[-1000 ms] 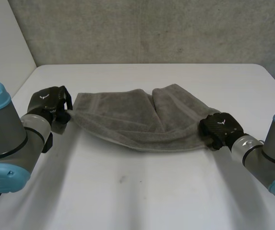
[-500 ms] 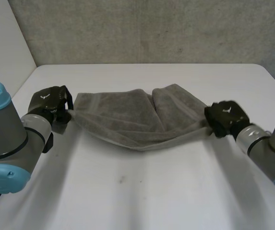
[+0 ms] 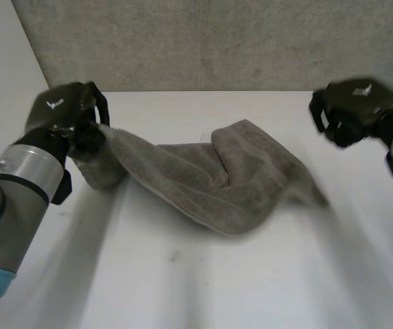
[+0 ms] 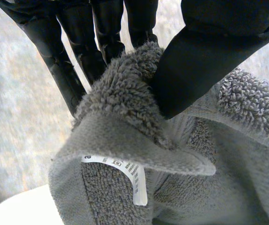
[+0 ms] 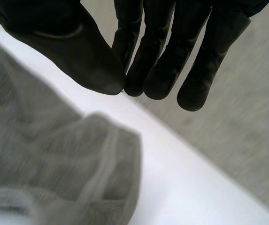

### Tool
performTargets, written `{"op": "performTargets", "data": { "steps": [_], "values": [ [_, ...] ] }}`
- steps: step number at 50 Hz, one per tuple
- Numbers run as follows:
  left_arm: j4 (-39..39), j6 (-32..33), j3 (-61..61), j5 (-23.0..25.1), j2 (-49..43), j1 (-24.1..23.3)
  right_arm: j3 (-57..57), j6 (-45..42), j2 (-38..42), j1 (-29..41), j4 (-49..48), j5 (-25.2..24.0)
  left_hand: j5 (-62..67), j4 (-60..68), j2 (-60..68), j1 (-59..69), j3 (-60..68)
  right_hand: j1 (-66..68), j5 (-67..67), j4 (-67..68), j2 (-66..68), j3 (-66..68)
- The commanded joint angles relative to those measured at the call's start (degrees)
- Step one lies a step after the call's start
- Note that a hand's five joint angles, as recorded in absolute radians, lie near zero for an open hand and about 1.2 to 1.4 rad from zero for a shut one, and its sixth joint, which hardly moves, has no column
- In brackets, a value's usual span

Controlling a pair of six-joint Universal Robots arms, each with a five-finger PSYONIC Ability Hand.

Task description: Fold the towel.

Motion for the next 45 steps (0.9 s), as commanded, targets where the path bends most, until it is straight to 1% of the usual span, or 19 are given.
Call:
{"op": "performTargets", "data": {
  "steps": [1,2,3,5,6,8,11,13,15,19,21,25,27,39,45],
  "values": [
    [-0.20,0.23,1.29,0.20,-7.68,0.76,-2.56,-7.85,16.61,3.07,-0.03,4.62,11.74,10.17,10.24,12.13,10.27,0.04,-0.62,-0.11,0.09,0.14],
    [-0.11,0.23,1.64,0.20,-9.00,0.94,-2.47,-7.85,19.05,3.42,-0.55,6.27,11.74,10.17,10.24,12.13,10.27,-15.94,-16.61,-16.10,-15.90,-15.84],
    [-0.11,0.23,1.64,0.20,-9.01,0.94,-2.47,-7.85,19.08,3.42,-0.56,6.29,11.74,10.17,10.24,12.13,10.27,-16.10,-16.77,-16.26,-16.06,-16.00],
    [-0.20,0.32,2.16,0.20,-10.76,1.21,-1.42,-7.33,20.83,3.51,-3.18,8.30,11.74,10.17,10.24,12.13,10.27,-39.05,-39.71,-39.20,-39.00,-38.95],
    [-0.20,0.32,2.17,0.20,-10.77,1.21,-1.42,-7.32,20.83,3.51,-3.20,8.31,11.74,10.17,10.24,12.13,10.27,-39.15,-39.81,-39.31,-39.10,-39.05],
    [-0.20,0.32,2.26,0.20,-11.12,1.38,1.64,-5.66,19.70,3.16,-8.62,9.10,11.74,10.17,10.24,12.13,10.27,-47.20,-47.86,-47.35,-47.15,-47.10],
    [-0.11,0.32,2.34,0.20,-11.12,2.08,3.77,-4.16,18.11,3.07,-11.37,9.10,11.74,10.17,10.24,12.13,10.27,-48.57,-49.23,-48.73,-48.53,-48.47],
    [-0.20,0.23,2.34,0.20,-11.03,2.44,8.32,-1.71,14.17,2.98,-16.01,8.57,11.74,10.17,10.24,12.13,10.27,-50.75,-51.42,-50.91,-50.71,-50.65],
    [-0.20,0.23,2.34,0.20,-10.94,2.44,10.17,-1.35,13.28,2.98,-17.68,8.48,11.74,10.17,10.24,12.13,10.27,-51.26,-51.92,-51.41,-51.21,-51.16],
    [-0.20,0.14,2.26,0.20,-10.77,2.44,13.97,-1.08,12.92,2.54,-19.98,8.31,11.74,10.17,10.24,12.13,10.27,-55.64,-56.30,-55.79,-55.59,-55.54],
    [-0.20,0.14,2.26,0.20,-10.86,2.44,17.11,-1.17,13.01,1.93,-20.59,8.31,11.74,10.17,10.24,12.13,10.27,-60.49,-61.15,-60.65,-60.44,-60.39],
    [-0.11,0.14,2.26,0.20,-11.03,2.44,19.94,-1.17,13.10,1.66,-21.83,7.87,11.74,10.17,10.24,12.13,10.27,-61.69,-62.35,-61.85,-61.65,-61.59],
    [-0.11,0.14,2.26,0.20,-11.03,2.44,21.78,-1.08,13.19,1.40,-24.45,7.08,11.74,10.17,10.24,12.13,10.27,-61.69,-62.35,-61.85,-61.65,-61.59],
    [-0.11,0.14,2.17,0.12,-11.03,2.52,21.44,-0.73,16.26,2.37,-28.60,6.99,11.74,10.17,10.24,12.13,10.27,-60.51,-61.18,-60.67,-60.47,-60.41],
    [-0.11,0.14,2.17,0.12,-11.03,2.52,20.56,-0.73,18.54,2.46,-31.66,7.52,11.74,10.17,10.24,12.13,10.27,-57.34,-58.00,-57.49,-57.29,-57.23]
  ]
}}
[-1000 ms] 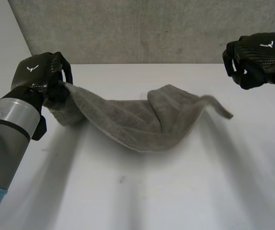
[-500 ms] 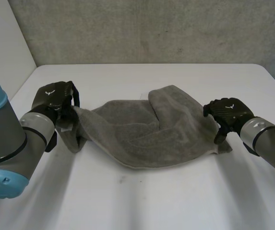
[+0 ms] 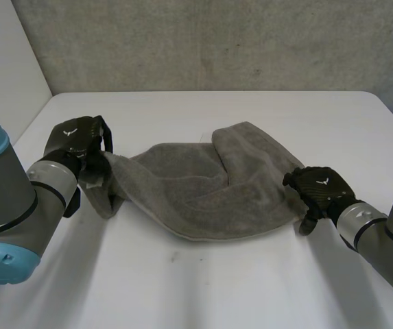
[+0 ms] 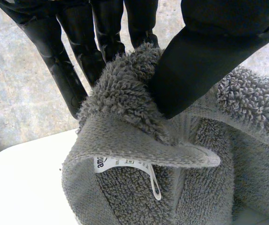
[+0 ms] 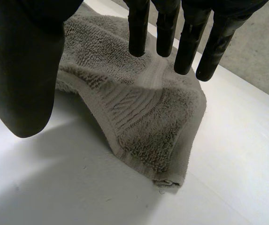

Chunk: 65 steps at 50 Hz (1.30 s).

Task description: Fold the towel.

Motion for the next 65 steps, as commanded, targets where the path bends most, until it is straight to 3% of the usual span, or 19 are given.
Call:
{"op": "performTargets", "data": {
  "steps": [1,7,14,29,39,45,47,49,56,58,59,61,65],
  "values": [
    [0.00,0.00,0.00,-0.01,0.01,0.04,-1.14,-0.20,2.77,0.16,-3.88,0.58,11.74,10.17,10.24,12.13,10.27,1.30,4.10,1.89,0.63,0.95],
    [0.00,0.00,-0.09,-0.01,0.01,0.04,-2.20,-0.11,3.56,0.07,-6.00,1.46,11.74,10.17,10.24,12.13,10.27,7.54,10.34,8.13,6.87,7.19],
    [0.08,0.00,-0.17,-0.01,-0.08,0.04,-3.25,-0.02,2.51,-0.28,-7.05,6.55,11.74,10.17,10.24,12.13,10.27,14.59,17.39,15.18,13.92,14.24],
    [0.26,0.17,-0.18,-0.01,-0.26,0.04,-6.15,-0.20,5.06,-0.72,-6.09,6.91,11.74,10.17,10.24,12.13,10.27,19.15,21.94,19.73,18.47,18.80],
    [0.43,0.35,-0.35,-0.01,-0.35,0.04,-7.65,-0.11,6.37,-0.81,-3.45,6.64,11.74,10.17,10.24,12.13,10.27,42.52,45.32,43.11,41.85,42.17],
    [0.43,0.26,-0.35,-0.01,-0.70,0.04,-8.00,-0.02,7.08,-0.81,-1.43,6.64,11.74,10.17,10.24,12.13,10.27,37.48,40.28,38.07,36.81,37.14],
    [0.43,0.35,-0.35,-0.01,-0.70,0.04,-8.08,0.15,7.17,-0.81,0.23,6.47,11.74,10.17,10.24,12.13,10.27,26.94,29.73,27.52,26.27,26.59],
    [0.43,0.26,-0.35,-0.01,-0.78,0.04,-8.17,0.15,7.16,-0.81,0.68,6.47,11.74,10.17,10.24,12.13,10.27,24.72,27.52,25.31,24.05,24.37],
    [0.43,0.35,-0.35,-0.01,-0.79,0.04,-8.35,2.00,7.34,-0.90,0.68,6.29,11.74,10.17,10.24,12.13,10.27,27.22,30.02,27.81,26.55,26.87],
    [0.43,0.35,-0.35,-0.01,-0.79,0.04,-8.79,2.61,7.34,-0.90,0.86,6.29,11.74,10.17,10.24,12.13,10.27,41.26,44.05,41.84,40.58,40.91],
    [0.43,0.35,-0.35,-0.01,-0.79,0.04,-8.79,2.61,7.34,-0.90,0.86,6.29,11.74,10.17,10.24,12.13,10.27,41.35,44.15,41.94,40.68,41.00],
    [0.43,0.35,-0.35,-0.01,-0.79,0.04,-8.96,2.35,6.64,-1.51,0.95,6.21,11.74,10.17,10.24,12.13,10.27,60.56,63.35,61.15,59.89,60.21],
    [0.17,0.35,-0.26,-0.01,-0.70,0.04,-8.96,1.47,4.19,-2.30,0.51,6.46,11.74,10.17,10.24,12.13,10.27,60.64,63.43,61.22,59.96,60.29]
  ]
}}
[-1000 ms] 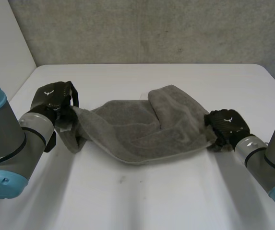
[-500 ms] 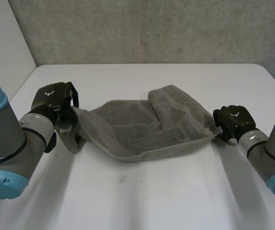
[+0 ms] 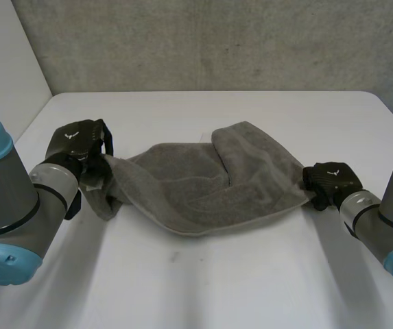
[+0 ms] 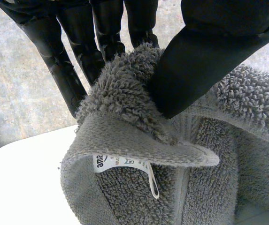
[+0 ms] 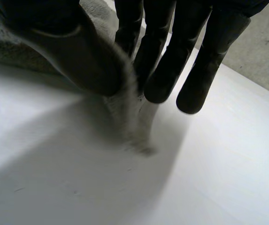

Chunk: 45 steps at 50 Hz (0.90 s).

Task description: Fold the towel.

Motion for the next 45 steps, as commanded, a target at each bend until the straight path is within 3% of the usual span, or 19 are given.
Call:
{"op": "performTargets", "data": {
  "steps": [1,10,15,18,20,27,31,34,40,45],
  "values": [
    [-0.44,0.09,0.18,0.00,0.17,0.00,0.09,-1.50,-5.62,-1.38,-0.87,0.29,11.80,10.17,10.24,12.13,10.27,6.02,6.00,6.52,6.07,6.78],
    [-1.50,0.88,0.79,-0.09,3.69,-0.26,1.24,-7.57,-19.89,-1.39,1.24,-0.15,11.80,10.17,10.24,12.13,10.27,6.02,6.00,6.52,6.07,6.78],
    [-10.26,7.72,2.64,-0.09,13.60,-0.26,-2.70,-17.48,-35.68,-1.82,13.51,-0.77,11.80,10.17,10.24,12.13,10.27,6.02,6.00,6.52,6.07,6.78],
    [-12.31,8.79,2.82,-0.18,15.55,-0.35,-5.27,-19.70,-38.35,-2.00,17.32,-0.68,11.80,10.17,10.24,12.13,10.27,6.02,6.00,6.52,6.07,6.78],
    [-14.93,9.66,2.82,-0.26,19.14,-1.05,-12.00,-22.32,-39.31,-2.00,25.63,-0.86,11.80,10.17,10.24,12.13,10.27,6.02,6.00,6.52,6.07,6.78],
    [-18.54,9.84,2.99,-0.44,22.15,-1.06,-21.61,-26.99,-36.15,-1.91,46.06,-1.47,11.80,10.17,10.24,12.13,10.27,6.02,6.00,6.52,6.07,6.78],
    [-20.65,10.11,3.87,-0.53,19.26,-0.53,-23.10,-34.53,-27.12,-1.30,55.53,-0.77,11.80,10.17,10.24,12.13,10.27,6.02,6.00,6.52,6.07,6.78],
    [-21.27,10.37,4.31,-0.53,16.34,-0.35,-23.90,-36.22,-22.81,-0.95,55.30,-0.68,11.80,10.17,10.24,12.13,10.27,6.02,6.00,6.52,6.07,6.78],
    [-23.73,14.06,10.20,-0.70,1.67,0.09,-27.33,-35.87,-15.85,-0.42,52.30,-0.15,11.80,10.17,10.24,12.13,10.27,6.02,6.00,6.52,6.07,6.78],
    [-24.08,15.29,20.13,-0.44,-5.89,0.17,-38.05,-34.29,-8.46,1.78,47.12,3.45,11.80,10.17,10.24,12.13,10.27,6.02,6.00,6.52,6.07,6.78]
  ]
}}
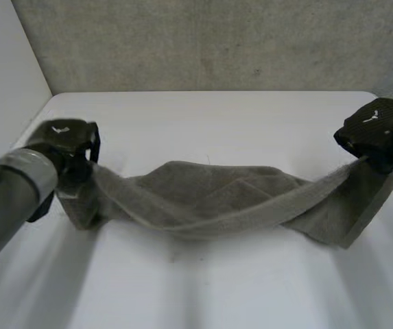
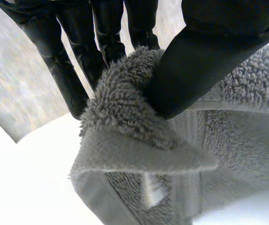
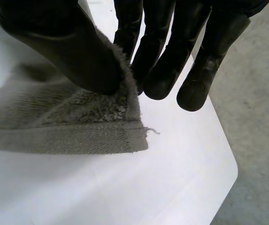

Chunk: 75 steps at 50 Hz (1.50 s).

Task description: Fold the towel.

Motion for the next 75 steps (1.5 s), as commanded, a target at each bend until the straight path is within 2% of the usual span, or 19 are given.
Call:
{"op": "performTargets", "data": {
  "steps": [1,3,5,7,8,10,12,15,19,24,30,35,39,47,49,55,62,69,75],
  "values": [
    [-0.65,2.15,15.40,0.26,-12.00,0.17,-15.91,3.33,10.84,3.45,-9.84,5.17,11.80,10.17,10.24,12.13,10.27,3.82,3.26,3.35,3.68,3.52],
    [-0.29,1.97,19.75,0.35,-12.72,0.26,-20.71,5.19,12.09,4.43,-14.35,6.59,11.80,10.17,10.24,12.13,10.27,3.82,3.26,3.35,3.68,3.52],
    [0.58,1.62,24.23,0.35,-13.07,0.26,-26.05,10.26,12.09,4.95,-26.86,7.55,11.80,10.17,10.24,12.13,10.27,3.82,3.26,3.35,3.68,3.52],
    [6.26,-0.12,32.02,0.08,-12.98,0.26,-25.81,13.16,11.13,4.61,-33.19,7.30,11.80,10.17,10.24,12.13,10.27,3.82,3.26,3.35,3.68,3.52],
    [6.30,-0.14,32.05,0.08,-12.98,0.26,-25.80,13.18,11.12,4.60,-33.25,7.29,11.80,10.17,10.24,12.13,10.27,3.82,3.26,3.35,3.68,3.52],
    [15.22,-3.46,34.68,0.17,-12.02,0.70,-24.23,17.64,7.71,4.43,-42.88,7.29,11.80,10.17,10.24,12.13,10.27,3.82,3.26,3.35,3.68,3.52],
    [19.53,-4.78,34.78,-0.09,-11.23,1.48,-23.09,18.89,6.39,4.43,-44.14,7.21,11.80,10.17,10.24,12.13,10.27,3.82,3.26,3.35,3.68,3.52],
    [25.09,-6.37,33.91,0.17,-10.70,2.89,-21.59,19.25,5.59,4.43,-41.27,7.12,11.80,10.17,10.24,12.13,10.27,3.82,3.26,3.35,3.68,3.52],
    [24.23,-6.38,30.38,0.35,-10.78,3.25,-20.27,19.34,6.20,4.43,-34.22,6.33,11.80,10.17,10.24,12.13,10.27,3.82,3.26,3.35,3.68,3.52],
    [23.08,-6.55,16.71,0.70,-11.40,3.86,-9.49,17.76,7.87,4.34,-25.52,1.77,11.80,10.17,10.24,12.13,10.27,3.82,3.26,3.35,3.68,3.52],
    [23.70,-6.38,4.46,1.05,-11.66,4.57,3.20,14.42,8.66,3.90,-26.66,-0.79,11.80,10.17,10.24,12.13,10.27,3.82,3.26,3.35,3.68,3.52],
    [24.14,-5.94,-6.68,2.54,-13.16,4.57,18.02,8.72,10.24,2.59,-33.50,-1.94,11.80,10.17,10.24,12.13,10.27,3.82,3.26,3.35,3.68,3.52],
    [23.79,-5.23,-10.57,2.54,-12.72,4.74,22.80,6.50,9.36,1.26,-35.71,-1.94,11.80,10.17,10.24,12.13,10.27,3.82,3.26,3.35,3.68,3.52],
    [21.15,-1.72,-19.10,2.63,-5.95,5.01,30.01,5.10,0.13,-3.22,-34.22,-2.11,11.80,10.17,10.24,12.13,10.27,3.82,3.26,3.35,3.68,3.52],
    [18.79,0.38,-22.77,2.63,-2.28,4.83,32.46,1.87,-4.76,-4.97,-28.28,-2.11,11.80,10.17,10.24,12.13,10.27,3.82,3.26,3.35,3.68,3.52],
    [11.50,2.76,-28.58,3.15,9.49,5.09,34.23,-7.54,-15.67,-11.11,-12.80,-4.56,11.80,10.17,10.24,12.13,10.27,3.82,3.26,3.35,3.68,3.52],
    [9.55,2.85,-28.07,7.19,12.51,5.44,31.07,-10.81,-17.27,-13.59,-10.93,-9.05,11.80,10.17,10.24,12.13,10.27,3.82,3.26,3.35,3.68,3.52],
    [11.04,2.94,-22.35,8.17,3.72,5.97,24.65,-7.47,-6.02,-12.54,-14.44,-8.62,11.80,10.17,10.24,12.13,10.27,3.82,3.26,3.35,3.68,3.52],
    [11.39,2.24,-10.49,8.17,-8.59,5.80,13.57,-3.08,5.41,-6.82,-17.25,-3.61,11.80,10.17,10.24,12.13,10.27,3.82,3.26,3.35,3.68,3.52]
  ]
}}
